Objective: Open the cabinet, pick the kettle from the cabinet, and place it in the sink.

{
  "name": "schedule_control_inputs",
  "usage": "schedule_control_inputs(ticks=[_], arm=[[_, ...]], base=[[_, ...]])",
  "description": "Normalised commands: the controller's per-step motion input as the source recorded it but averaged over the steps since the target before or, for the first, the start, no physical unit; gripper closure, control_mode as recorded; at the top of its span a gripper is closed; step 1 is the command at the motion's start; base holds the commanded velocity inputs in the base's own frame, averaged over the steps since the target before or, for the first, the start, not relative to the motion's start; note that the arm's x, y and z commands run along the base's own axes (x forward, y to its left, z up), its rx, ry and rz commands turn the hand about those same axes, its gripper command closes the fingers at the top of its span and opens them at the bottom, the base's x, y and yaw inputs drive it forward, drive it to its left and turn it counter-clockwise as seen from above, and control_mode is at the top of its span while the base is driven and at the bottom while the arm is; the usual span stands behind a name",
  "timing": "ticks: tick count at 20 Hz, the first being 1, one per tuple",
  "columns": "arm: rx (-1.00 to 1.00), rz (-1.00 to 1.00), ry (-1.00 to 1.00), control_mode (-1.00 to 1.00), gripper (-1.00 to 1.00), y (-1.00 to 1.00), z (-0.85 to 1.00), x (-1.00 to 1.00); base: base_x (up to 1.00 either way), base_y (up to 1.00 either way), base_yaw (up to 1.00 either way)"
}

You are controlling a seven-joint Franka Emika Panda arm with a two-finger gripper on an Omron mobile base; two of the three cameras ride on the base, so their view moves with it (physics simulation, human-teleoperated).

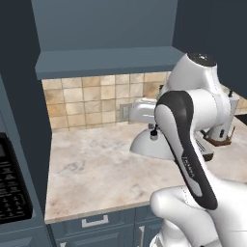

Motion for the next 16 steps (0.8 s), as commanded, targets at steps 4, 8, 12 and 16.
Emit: schedule_control_inputs(ticks=[4, 8, 12, 16], arm=[[-0.05, 0.0, 0.0, -1.0, 1.0, 0.0, -0.24, 0.11], [-0.07, 0.0, 0.0, -1.0, 1.0, 0.0, -0.25, 0.1], [-0.09, 0.0, -0.02, -1.0, 1.0, 0.0, -0.25, 0.1], [-0.05, 0.0, -0.04, -1.0, 1.0, 0.0, -0.22, 0.13]], base=[[0.0, 0.0, 0.0], [0.0, 0.0, 0.0], [0.0, 0.0, 0.0], [0.0, 0.0, 0.0]])
